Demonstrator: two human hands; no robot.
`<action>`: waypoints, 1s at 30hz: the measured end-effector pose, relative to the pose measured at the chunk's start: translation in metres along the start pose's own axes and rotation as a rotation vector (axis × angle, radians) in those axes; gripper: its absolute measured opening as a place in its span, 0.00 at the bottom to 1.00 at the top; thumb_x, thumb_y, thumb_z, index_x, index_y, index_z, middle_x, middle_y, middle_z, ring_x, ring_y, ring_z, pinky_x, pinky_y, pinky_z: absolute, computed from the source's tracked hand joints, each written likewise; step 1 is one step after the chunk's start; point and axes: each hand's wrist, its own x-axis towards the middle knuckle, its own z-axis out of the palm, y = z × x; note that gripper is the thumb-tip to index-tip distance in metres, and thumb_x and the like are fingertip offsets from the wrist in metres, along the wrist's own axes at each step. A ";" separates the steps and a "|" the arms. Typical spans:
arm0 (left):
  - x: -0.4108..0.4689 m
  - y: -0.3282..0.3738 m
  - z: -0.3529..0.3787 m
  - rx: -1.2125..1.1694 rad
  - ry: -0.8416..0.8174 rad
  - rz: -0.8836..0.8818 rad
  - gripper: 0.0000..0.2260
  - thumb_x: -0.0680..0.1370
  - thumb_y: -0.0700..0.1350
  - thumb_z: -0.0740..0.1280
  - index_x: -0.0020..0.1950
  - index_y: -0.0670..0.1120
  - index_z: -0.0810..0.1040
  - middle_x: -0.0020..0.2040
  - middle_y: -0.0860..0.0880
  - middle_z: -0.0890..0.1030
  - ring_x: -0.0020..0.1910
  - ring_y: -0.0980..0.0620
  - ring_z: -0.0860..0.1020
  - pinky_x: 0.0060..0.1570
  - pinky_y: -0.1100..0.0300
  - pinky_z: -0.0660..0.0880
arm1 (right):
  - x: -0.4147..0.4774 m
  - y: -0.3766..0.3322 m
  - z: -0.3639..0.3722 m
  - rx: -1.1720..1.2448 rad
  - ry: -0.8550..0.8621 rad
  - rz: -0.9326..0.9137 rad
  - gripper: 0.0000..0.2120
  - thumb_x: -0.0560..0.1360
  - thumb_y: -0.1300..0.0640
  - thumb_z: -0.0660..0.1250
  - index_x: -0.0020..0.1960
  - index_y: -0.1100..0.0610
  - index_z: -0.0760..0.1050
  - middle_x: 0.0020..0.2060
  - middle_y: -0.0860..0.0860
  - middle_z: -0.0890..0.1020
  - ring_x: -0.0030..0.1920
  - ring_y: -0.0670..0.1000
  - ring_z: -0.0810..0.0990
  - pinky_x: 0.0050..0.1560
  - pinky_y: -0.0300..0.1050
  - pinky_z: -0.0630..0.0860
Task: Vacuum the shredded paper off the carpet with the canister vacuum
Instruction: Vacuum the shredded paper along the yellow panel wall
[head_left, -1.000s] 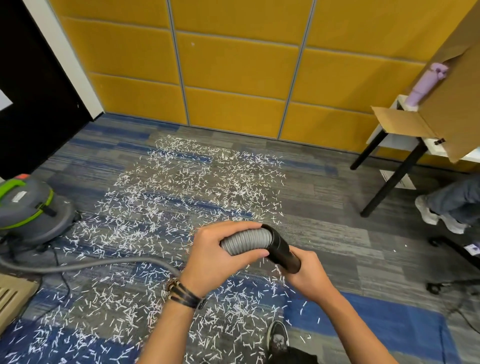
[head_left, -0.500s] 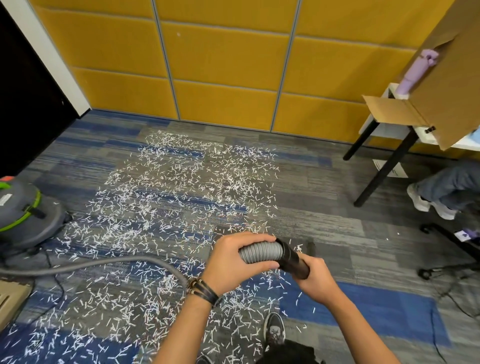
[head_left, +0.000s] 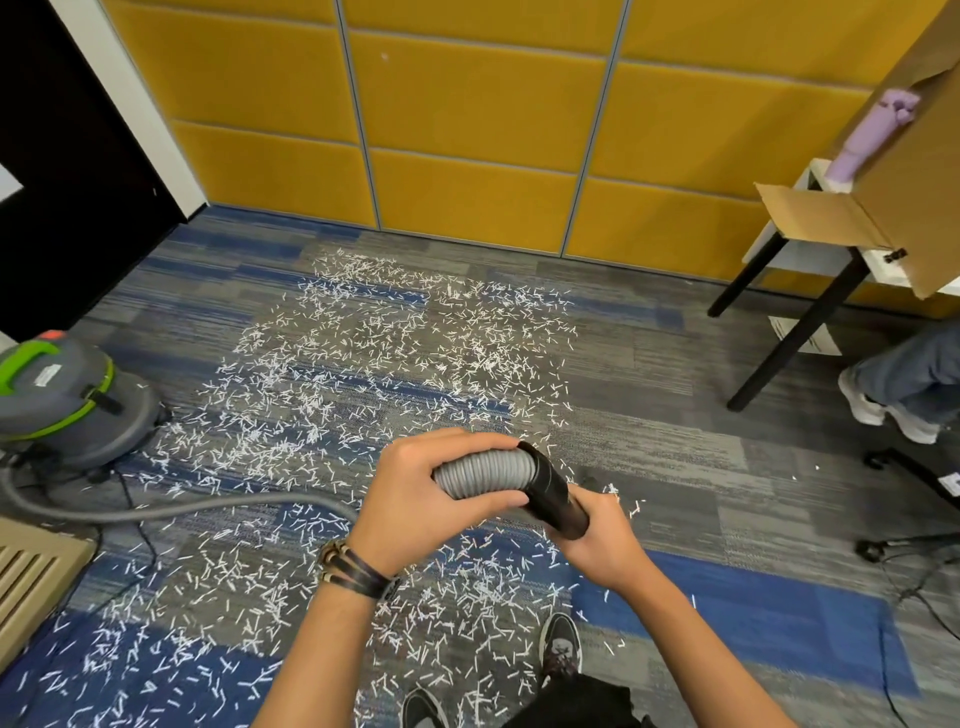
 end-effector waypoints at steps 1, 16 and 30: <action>-0.004 0.001 -0.005 -0.004 0.001 0.000 0.22 0.67 0.59 0.82 0.60 0.60 0.86 0.50 0.57 0.86 0.49 0.51 0.85 0.50 0.56 0.82 | -0.003 -0.005 0.003 0.006 -0.011 -0.009 0.12 0.69 0.65 0.72 0.39 0.48 0.76 0.29 0.47 0.78 0.30 0.45 0.70 0.32 0.43 0.67; -0.054 -0.007 -0.039 0.095 -0.053 0.059 0.25 0.68 0.68 0.76 0.64 0.66 0.82 0.48 0.59 0.85 0.49 0.55 0.83 0.50 0.53 0.82 | -0.039 -0.037 0.059 0.068 0.038 0.057 0.12 0.70 0.69 0.71 0.42 0.53 0.78 0.31 0.48 0.78 0.30 0.43 0.70 0.32 0.40 0.67; -0.076 0.001 -0.055 0.086 -0.001 0.089 0.23 0.69 0.62 0.80 0.62 0.60 0.85 0.47 0.59 0.85 0.46 0.55 0.84 0.49 0.59 0.82 | -0.062 -0.067 0.065 0.079 0.091 0.041 0.18 0.70 0.71 0.70 0.40 0.47 0.77 0.31 0.45 0.79 0.29 0.43 0.71 0.31 0.38 0.67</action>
